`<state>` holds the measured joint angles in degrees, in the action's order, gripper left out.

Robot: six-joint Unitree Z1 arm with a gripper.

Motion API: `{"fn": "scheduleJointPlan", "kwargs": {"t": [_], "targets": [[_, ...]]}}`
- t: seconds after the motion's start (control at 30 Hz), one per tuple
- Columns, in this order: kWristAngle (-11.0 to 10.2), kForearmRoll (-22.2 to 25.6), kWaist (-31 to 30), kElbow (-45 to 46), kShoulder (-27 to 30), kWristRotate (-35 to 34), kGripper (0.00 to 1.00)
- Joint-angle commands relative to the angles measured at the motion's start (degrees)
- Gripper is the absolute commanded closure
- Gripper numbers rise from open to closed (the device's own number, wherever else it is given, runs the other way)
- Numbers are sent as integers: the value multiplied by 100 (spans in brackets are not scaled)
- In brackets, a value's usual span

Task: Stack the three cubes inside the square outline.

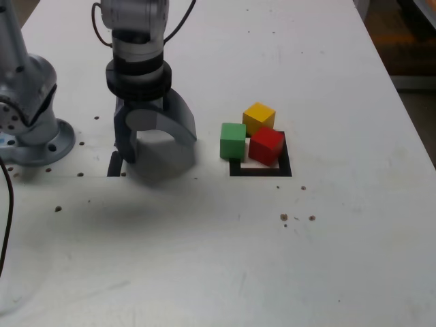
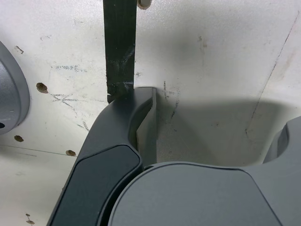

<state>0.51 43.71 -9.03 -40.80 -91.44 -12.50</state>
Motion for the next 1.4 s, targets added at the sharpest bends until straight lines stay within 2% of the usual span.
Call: {"fn": "scheduleJointPlan", "kwargs": {"t": [0.0, 1.13, 1.27, 1.37], "targets": [[1, -3, 8, 21, -13, 10, 8], [46, 41, 9, 80, 108, 11, 8], [41, 202, 8, 18, 234, 6, 8], [-8, 576, 7, -185, 380, -18, 8]]}}
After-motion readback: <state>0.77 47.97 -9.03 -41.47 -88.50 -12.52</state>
